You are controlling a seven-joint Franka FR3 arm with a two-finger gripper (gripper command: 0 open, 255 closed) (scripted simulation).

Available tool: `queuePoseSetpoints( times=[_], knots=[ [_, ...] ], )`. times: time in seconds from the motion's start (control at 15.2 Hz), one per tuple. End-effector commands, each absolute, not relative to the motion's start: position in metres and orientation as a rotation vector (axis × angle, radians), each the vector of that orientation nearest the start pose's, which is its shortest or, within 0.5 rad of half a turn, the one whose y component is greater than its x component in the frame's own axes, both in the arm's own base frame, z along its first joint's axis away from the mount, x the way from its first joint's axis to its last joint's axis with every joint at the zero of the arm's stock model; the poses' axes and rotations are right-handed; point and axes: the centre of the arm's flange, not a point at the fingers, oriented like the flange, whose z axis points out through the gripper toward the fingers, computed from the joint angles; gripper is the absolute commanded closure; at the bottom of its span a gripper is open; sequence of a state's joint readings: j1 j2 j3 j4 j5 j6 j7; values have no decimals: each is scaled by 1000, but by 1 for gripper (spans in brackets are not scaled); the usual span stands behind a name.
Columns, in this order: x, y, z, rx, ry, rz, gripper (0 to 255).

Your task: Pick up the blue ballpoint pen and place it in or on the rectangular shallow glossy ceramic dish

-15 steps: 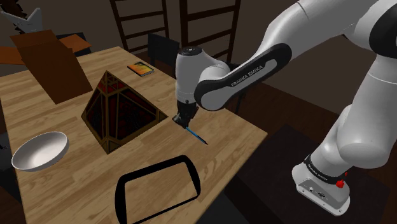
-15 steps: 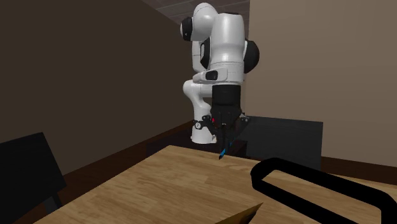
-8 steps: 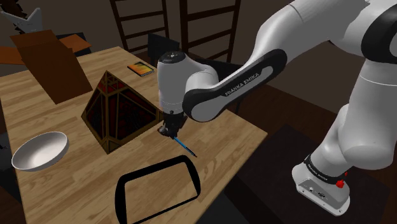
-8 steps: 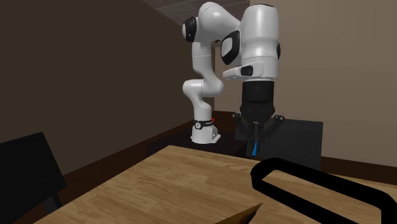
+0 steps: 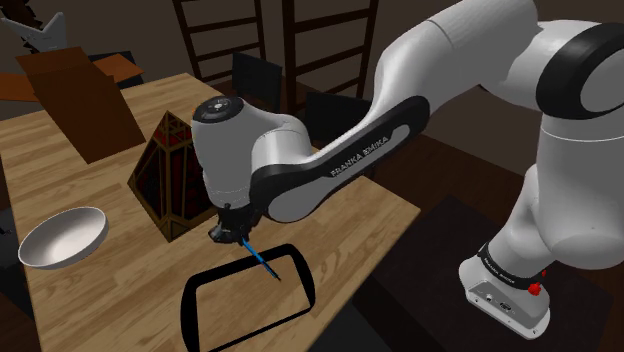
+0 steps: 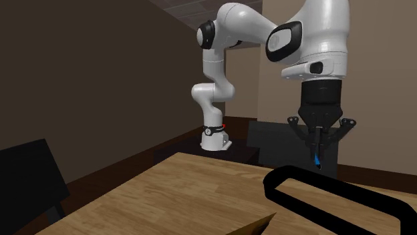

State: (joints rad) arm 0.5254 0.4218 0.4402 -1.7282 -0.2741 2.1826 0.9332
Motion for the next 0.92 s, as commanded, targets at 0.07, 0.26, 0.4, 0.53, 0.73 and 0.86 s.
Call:
queuePoseSetpoints(
  times=[0.07, 0.26, 0.4, 0.53, 0.73, 0.86],
  knots=[
    [396, 567, 369, -3099, -216, -144, 255],
    [396, 567, 353, -3099, -216, -144, 255],
    [396, 567, 342, -3099, -216, -144, 255],
    [396, 567, 332, -3099, -216, -144, 255],
    [396, 567, 316, -3099, -216, -144, 255],
    [396, 567, 305, -3099, -216, -144, 255]
  ],
)
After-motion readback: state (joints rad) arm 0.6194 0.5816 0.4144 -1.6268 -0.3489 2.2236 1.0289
